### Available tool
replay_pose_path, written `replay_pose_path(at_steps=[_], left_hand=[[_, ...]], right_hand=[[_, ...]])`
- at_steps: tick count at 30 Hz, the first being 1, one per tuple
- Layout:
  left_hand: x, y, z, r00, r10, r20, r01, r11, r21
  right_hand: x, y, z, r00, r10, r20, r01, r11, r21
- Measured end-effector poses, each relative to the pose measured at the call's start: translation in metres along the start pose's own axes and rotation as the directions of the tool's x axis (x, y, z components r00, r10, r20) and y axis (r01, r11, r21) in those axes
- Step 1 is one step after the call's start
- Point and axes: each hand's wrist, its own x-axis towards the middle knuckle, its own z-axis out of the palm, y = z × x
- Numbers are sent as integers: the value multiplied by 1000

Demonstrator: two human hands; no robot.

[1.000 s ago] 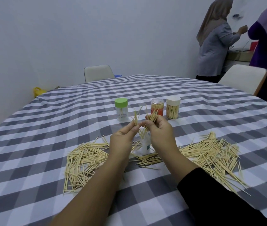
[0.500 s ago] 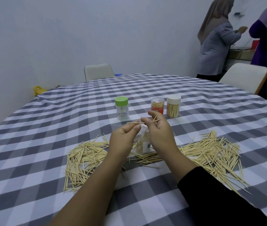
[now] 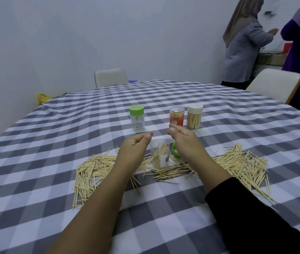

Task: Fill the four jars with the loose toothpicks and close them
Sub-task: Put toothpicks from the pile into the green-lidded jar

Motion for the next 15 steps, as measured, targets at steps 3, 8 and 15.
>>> replay_pose_path(at_steps=[3,8,15], left_hand=[[3,-1,-8,999,-40,-11,40,997,66],[0,-3,-21,981,-132,141,57,894,444],[-11,-3,-17,939,-197,283,-115,597,794]], right_hand=[[3,-3,-20,997,65,-30,-69,985,-156],[-6,-4,-50,956,239,168,-28,646,-763],[-23,7,-62,862,382,332,142,446,-884]])
